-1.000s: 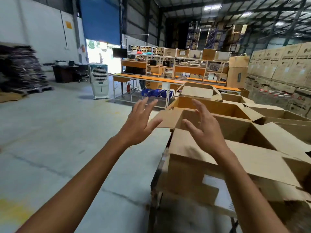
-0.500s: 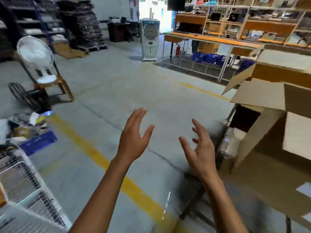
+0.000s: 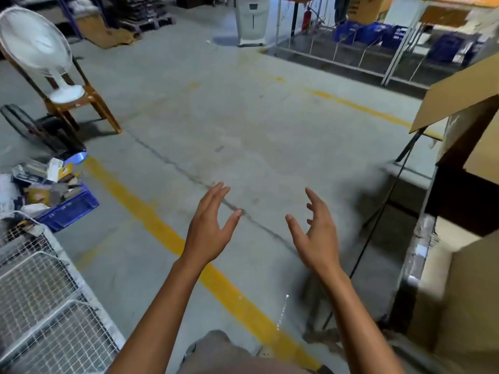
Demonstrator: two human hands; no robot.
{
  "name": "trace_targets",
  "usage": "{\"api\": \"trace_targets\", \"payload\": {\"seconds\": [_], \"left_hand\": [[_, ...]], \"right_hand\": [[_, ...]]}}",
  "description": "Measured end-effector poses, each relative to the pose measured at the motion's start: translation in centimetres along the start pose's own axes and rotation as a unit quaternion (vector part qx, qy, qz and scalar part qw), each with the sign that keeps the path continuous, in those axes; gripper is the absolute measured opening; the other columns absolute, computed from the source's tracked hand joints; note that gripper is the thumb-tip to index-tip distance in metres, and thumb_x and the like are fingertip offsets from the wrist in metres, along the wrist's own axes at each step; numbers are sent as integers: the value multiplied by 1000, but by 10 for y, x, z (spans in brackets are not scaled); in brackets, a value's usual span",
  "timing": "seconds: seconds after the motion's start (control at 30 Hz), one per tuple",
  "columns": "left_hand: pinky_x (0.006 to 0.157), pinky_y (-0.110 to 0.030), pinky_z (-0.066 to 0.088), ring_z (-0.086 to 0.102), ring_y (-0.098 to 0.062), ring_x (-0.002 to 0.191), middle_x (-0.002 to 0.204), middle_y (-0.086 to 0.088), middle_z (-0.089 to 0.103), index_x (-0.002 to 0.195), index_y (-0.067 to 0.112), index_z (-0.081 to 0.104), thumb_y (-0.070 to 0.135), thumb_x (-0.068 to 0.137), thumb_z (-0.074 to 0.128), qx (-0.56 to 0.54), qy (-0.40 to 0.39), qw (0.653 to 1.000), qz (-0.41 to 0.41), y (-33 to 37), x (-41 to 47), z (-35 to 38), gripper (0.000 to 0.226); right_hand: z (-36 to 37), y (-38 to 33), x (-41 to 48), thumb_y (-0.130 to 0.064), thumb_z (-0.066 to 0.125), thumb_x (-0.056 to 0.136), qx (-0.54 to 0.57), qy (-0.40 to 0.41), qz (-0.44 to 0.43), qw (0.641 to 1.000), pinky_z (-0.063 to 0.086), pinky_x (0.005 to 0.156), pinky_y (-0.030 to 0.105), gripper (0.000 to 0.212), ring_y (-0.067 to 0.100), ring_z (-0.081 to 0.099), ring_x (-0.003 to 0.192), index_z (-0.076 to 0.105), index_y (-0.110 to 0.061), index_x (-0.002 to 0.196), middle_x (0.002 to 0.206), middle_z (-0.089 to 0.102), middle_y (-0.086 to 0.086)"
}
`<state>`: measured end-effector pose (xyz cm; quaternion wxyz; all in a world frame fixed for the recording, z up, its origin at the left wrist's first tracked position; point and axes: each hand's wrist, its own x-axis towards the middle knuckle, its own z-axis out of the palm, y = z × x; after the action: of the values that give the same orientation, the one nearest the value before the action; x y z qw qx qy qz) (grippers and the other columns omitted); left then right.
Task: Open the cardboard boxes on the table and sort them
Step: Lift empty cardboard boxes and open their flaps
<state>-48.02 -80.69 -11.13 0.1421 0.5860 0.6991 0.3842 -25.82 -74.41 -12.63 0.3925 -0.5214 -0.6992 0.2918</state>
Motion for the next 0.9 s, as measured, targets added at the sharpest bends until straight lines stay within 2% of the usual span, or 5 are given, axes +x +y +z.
{"api": "trace_targets", "payload": {"seconds": [0.23, 0.43, 0.67, 0.83, 0.9], "left_hand": [[100, 2, 20, 31, -6, 144, 158, 8, 33, 144, 23, 46, 40, 95, 61, -31, -50, 998, 26, -27, 120, 46, 54], [108, -25, 32, 33, -8, 144, 158, 8, 32, 144, 24, 46, 45, 93, 58, -45, -93, 989, 104, -45, 270, 89, 56], [105, -19, 29, 34, -10, 142, 157, 4, 34, 144, 23, 46, 39, 94, 62, -71, -138, 968, 196, -33, 431, 117, 54], [101, -6, 24, 35, -8, 141, 155, 5, 37, 143, 23, 48, 44, 92, 60, -105, -184, 942, 259, 3, 503, 160, 56], [104, -10, 26, 36, -10, 141, 154, 3, 38, 142, 21, 49, 46, 91, 58, -115, -198, 928, 293, 24, 533, 186, 57]], "right_hand": [[22, 30, 88, -44, 58, 87, -35, 28, 38, 998, 49, 98, 51, 65, 23, 51, 128, 44, -19, 145, 143, 49, 2], [45, 60, 196, -49, 57, 87, -60, 88, 78, 991, 49, 98, 50, 65, 21, 51, 128, 44, -23, 145, 143, 49, 0], [50, 50, 316, -41, 61, 87, -80, 180, 105, 975, 49, 98, 51, 64, 23, 53, 127, 45, -18, 145, 143, 50, 2], [25, 48, 377, -37, 62, 89, -97, 236, 105, 961, 48, 101, 50, 61, 20, 49, 130, 44, -19, 145, 145, 48, -1], [7, 55, 403, -38, 61, 89, -107, 264, 107, 953, 49, 100, 50, 64, 19, 49, 130, 42, -19, 147, 145, 48, -1]]}}
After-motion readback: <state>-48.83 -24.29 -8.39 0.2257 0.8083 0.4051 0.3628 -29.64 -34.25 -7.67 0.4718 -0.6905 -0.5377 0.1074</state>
